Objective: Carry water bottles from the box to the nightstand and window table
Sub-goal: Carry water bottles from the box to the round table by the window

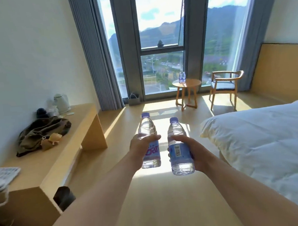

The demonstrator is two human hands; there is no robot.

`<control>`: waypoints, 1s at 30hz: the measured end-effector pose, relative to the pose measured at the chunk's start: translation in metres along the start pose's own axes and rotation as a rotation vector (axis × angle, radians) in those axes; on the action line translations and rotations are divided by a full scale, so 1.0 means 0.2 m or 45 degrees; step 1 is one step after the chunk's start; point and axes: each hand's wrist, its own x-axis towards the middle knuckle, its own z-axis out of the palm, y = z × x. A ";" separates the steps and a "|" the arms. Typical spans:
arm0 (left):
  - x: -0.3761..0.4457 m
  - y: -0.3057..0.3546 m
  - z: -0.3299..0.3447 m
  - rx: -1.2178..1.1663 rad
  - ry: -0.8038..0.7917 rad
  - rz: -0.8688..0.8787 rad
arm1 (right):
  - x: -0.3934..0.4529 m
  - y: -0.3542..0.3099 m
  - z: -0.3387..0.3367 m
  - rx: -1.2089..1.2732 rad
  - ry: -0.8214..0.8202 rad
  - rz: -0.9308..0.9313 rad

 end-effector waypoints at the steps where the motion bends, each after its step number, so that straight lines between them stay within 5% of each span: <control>1: 0.11 0.01 0.05 0.005 -0.025 -0.003 | 0.06 -0.03 -0.05 0.019 0.010 -0.015; 16: 1.93 0.39 0.36 0.109 -0.390 -0.019 | 1.36 -0.66 -0.54 0.127 0.433 -0.127; 30: 3.34 0.57 0.77 0.181 -0.425 -0.015 | 2.64 -1.17 -1.29 0.077 0.398 -0.176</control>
